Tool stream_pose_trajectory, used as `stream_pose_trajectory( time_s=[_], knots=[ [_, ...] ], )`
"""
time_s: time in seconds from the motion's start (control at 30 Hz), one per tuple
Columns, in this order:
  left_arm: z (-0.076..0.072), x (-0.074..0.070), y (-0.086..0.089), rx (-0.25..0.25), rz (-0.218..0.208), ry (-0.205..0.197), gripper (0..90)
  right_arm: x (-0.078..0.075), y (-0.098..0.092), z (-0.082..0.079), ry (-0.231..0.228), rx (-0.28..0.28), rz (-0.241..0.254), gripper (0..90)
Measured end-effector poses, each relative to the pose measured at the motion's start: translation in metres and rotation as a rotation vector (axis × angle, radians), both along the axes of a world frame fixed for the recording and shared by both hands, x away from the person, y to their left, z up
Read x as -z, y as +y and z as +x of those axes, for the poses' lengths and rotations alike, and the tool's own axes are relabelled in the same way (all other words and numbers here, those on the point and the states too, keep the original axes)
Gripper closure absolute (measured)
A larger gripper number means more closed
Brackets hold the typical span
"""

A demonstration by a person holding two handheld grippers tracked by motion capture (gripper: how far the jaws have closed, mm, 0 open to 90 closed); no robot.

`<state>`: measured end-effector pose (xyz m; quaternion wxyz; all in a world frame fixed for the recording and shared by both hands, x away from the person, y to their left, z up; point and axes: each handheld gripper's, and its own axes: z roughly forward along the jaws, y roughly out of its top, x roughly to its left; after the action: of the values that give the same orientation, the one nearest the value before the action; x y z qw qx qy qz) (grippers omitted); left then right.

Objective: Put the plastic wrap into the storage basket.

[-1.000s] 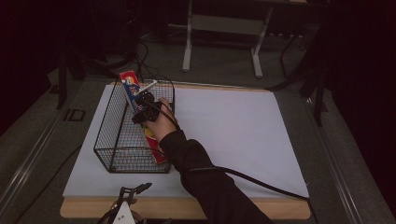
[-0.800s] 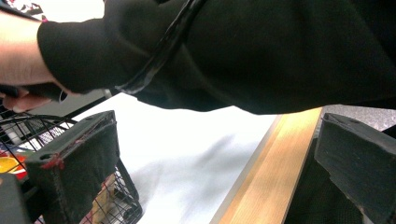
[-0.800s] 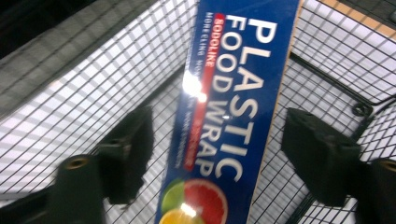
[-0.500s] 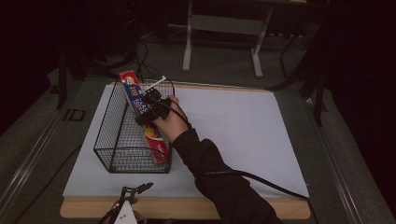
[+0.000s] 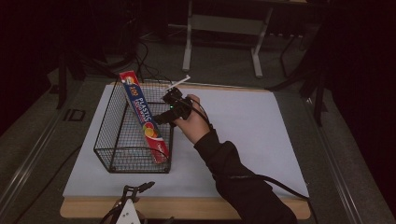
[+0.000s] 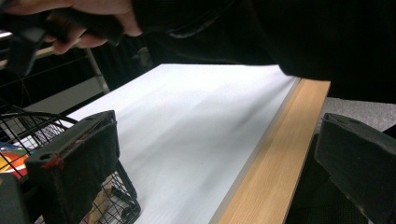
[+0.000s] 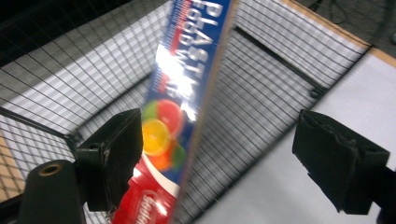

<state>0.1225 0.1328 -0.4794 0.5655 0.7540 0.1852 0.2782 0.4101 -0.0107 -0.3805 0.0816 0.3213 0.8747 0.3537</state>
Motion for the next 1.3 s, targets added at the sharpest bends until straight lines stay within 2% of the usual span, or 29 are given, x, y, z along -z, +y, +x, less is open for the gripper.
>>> stream_pose_trajectory(
  time_s=[0.03, 0.2, 0.37, 0.43, 0.5, 0.73, 0.97, 1.07, 1.3],
  knots=[
    [0.001, 0.0, -0.001, 0.001, 0.004, 0.003, 0.4, -0.001, -0.01, 0.0, -0.005, 0.011, 0.003, 16.2],
    [0.002, 0.001, -0.002, 0.002, 0.005, 0.005, 0.4, -0.001, -0.034, -0.001, -0.015, 0.025, -0.002, 16.2],
    [0.003, 0.001, -0.002, 0.005, 0.009, 0.004, 0.4, -0.001, -0.05, -0.003, -0.018, 0.033, -0.005, 16.2],
    [0.003, 0.001, -0.002, 0.004, 0.009, 0.005, 0.4, 0.001, -0.062, -0.003, -0.012, 0.045, 0.012, 16.2],
    [0.003, 0.001, -0.002, 0.005, 0.009, 0.005, 0.4, 0.002, -0.066, -0.003, -0.007, 0.048, 0.018, 16.1],
    [0.004, 0.001, -0.003, 0.005, 0.012, 0.005, 0.4, 0.016, -0.09, -0.009, -0.002, 0.065, 0.016, 15.8],
    [0.004, 0.001, -0.003, 0.002, 0.012, 0.005, 0.4, 0.026, -0.106, -0.012, 0.004, 0.071, 0.013, 15.2],
    [0.004, 0.001, -0.003, 0.003, 0.015, 0.005, 0.4, 0.033, -0.118, -0.019, -0.002, 0.072, 0.029, 14.2],
    [0.004, 0.001, -0.003, 0.003, 0.017, 0.007, 0.4, 0.047, -0.134, -0.027, 0.006, 0.074, 0.014, 14.3]
  ],
)
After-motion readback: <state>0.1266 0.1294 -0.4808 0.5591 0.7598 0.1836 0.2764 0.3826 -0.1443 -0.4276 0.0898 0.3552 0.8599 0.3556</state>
